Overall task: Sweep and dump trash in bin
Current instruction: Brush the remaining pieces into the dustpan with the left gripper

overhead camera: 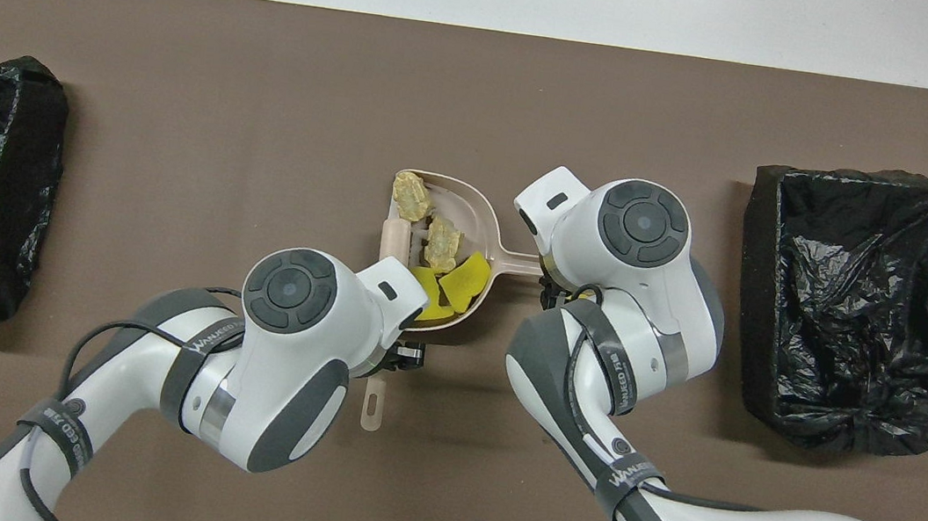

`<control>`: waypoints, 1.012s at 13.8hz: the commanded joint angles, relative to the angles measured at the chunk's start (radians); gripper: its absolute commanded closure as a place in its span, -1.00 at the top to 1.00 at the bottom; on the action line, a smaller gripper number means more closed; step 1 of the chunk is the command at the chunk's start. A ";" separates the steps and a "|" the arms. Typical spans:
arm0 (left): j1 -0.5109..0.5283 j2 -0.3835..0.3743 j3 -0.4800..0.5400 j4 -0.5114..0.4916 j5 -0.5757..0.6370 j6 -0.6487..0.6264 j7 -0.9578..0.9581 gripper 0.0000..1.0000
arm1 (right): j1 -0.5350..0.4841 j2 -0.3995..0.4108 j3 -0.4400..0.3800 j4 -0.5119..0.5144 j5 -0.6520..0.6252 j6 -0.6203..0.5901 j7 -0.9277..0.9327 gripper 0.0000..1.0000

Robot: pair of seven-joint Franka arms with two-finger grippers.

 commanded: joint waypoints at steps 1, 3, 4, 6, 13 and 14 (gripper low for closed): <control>0.003 -0.012 0.021 -0.007 -0.006 -0.012 0.019 -1.00 | -0.006 0.004 0.007 0.005 0.018 0.014 0.004 -1.00; 0.021 -0.006 0.026 0.025 0.020 -0.068 0.048 -1.00 | -0.013 0.003 0.007 0.000 0.018 0.014 -0.016 -1.00; 0.041 0.001 0.026 0.041 0.035 -0.084 0.048 -1.00 | -0.020 0.003 0.007 -0.001 0.018 0.013 -0.034 -1.00; 0.075 0.001 0.027 0.051 0.057 -0.085 0.048 -1.00 | -0.023 0.003 0.007 -0.003 0.018 0.013 -0.046 -1.00; 0.221 0.033 0.027 0.111 0.164 -0.139 0.116 -1.00 | -0.076 -0.011 0.008 -0.006 0.136 0.026 -0.186 -1.00; 0.239 0.053 0.027 0.149 0.179 -0.175 0.131 -1.00 | -0.079 -0.015 0.007 -0.006 0.154 0.026 -0.204 -1.00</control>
